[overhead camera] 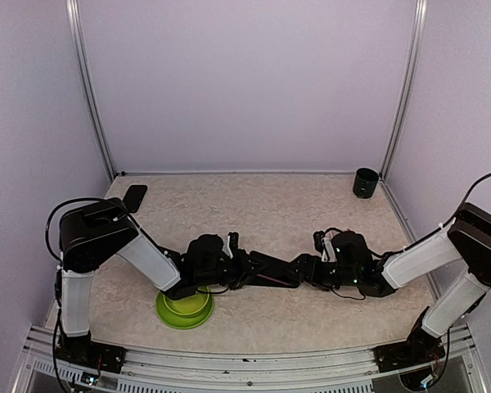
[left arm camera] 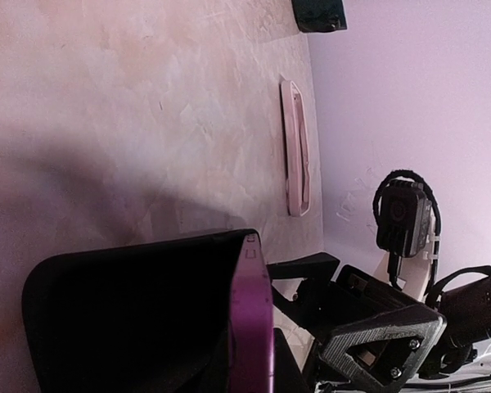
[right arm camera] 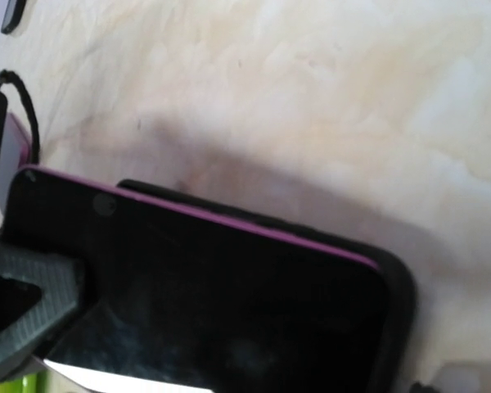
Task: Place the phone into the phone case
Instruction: Install the phone on the phone case.
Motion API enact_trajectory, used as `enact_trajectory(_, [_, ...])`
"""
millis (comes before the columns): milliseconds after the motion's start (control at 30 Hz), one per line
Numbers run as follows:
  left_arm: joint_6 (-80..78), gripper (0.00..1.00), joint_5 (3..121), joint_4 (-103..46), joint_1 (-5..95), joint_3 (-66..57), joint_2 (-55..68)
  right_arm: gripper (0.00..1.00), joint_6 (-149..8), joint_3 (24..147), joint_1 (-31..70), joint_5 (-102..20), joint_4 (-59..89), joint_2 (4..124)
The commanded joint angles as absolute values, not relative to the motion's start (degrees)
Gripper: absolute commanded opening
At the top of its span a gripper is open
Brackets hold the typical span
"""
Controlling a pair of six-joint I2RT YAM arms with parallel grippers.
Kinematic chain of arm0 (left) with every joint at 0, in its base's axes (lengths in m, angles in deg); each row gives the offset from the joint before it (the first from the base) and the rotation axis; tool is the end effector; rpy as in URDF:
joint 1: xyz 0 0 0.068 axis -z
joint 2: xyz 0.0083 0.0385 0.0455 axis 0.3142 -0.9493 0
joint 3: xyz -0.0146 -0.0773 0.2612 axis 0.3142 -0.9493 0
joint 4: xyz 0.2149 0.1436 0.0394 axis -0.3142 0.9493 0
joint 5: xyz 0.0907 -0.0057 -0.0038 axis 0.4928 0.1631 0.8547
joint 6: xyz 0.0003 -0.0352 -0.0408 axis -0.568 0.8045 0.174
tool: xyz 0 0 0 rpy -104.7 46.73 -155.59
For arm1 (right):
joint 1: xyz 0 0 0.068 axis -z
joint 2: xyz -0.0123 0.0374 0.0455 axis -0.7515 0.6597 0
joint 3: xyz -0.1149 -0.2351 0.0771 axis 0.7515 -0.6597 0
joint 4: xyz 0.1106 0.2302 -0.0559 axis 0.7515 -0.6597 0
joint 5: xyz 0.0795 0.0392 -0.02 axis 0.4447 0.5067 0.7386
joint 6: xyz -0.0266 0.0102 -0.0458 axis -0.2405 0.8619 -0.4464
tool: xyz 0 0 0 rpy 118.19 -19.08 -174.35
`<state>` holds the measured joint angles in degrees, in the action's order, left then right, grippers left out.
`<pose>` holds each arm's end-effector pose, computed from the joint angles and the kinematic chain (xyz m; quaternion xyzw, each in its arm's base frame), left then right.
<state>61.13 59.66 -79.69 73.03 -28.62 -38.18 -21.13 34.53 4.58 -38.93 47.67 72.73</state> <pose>0.2195 -0.3215 0.0946 -0.0788 0.8054 -0.5575 0.1852 0.1888 0.1916 0.1221 0.0501 0.8749 0.4121 0.2495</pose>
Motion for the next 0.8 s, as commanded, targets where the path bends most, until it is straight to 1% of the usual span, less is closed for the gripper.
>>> enact_trajectory(0, [59.15, 0.00, 56.35, -81.83, 72.61, -31.27, -37.05, 0.86, -22.92, 34.55, 5.98, -38.76, 41.73, 69.03])
enact_trajectory(233, [58.37, 0.00, 54.87, -86.51, 72.67, -32.21, -35.33, 0.86, -23.54, 33.75, 7.72, -38.39, 40.76, 67.28])
enact_trajectory(467, [59.00, 0.00, 53.08, -91.03, 72.71, -32.18, -34.88, 0.86, -23.34, 33.39, 7.92, -35.51, 43.61, 69.00])
enact_trajectory(767, [58.17, 0.00, 52.09, -93.02, 72.67, -32.27, -32.44, 0.86, -24.05, 32.96, 8.37, -30.13, 48.51, 69.13])
